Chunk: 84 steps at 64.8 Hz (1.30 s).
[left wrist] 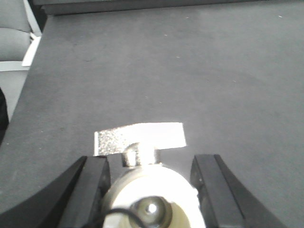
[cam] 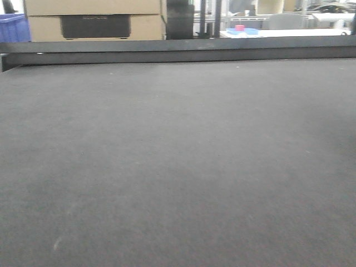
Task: Place valve from conveyor to right shelf box
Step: 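Turn the base away from the conveyor holding both valves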
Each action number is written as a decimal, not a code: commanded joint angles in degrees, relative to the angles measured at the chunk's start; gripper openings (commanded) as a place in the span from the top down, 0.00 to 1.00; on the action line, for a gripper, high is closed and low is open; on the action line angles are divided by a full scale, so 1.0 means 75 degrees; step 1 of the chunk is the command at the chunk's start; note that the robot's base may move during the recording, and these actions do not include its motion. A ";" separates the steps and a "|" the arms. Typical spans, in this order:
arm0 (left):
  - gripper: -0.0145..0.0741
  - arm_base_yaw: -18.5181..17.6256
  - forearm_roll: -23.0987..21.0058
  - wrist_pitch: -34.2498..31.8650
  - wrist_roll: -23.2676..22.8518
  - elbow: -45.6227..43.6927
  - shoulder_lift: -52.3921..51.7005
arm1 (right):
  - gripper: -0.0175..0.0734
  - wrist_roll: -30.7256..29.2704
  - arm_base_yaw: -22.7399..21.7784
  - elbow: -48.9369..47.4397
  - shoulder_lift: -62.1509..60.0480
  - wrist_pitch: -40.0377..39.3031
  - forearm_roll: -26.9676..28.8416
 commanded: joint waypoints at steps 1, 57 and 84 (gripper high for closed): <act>0.96 -0.0055 -0.0030 -0.0379 -0.0041 -0.0054 -0.0073 | 0.98 -0.0007 -0.0014 -0.0070 -0.0066 -0.0560 -0.0045; 0.96 -0.0055 -0.0030 -0.0377 -0.0041 -0.0054 -0.0094 | 0.98 -0.0007 -0.0014 -0.0070 -0.0066 -0.0560 -0.0045; 0.96 -0.0055 -0.0030 -0.0377 -0.0041 -0.0054 -0.0094 | 0.98 -0.0007 -0.0014 -0.0070 -0.0066 -0.0560 -0.0045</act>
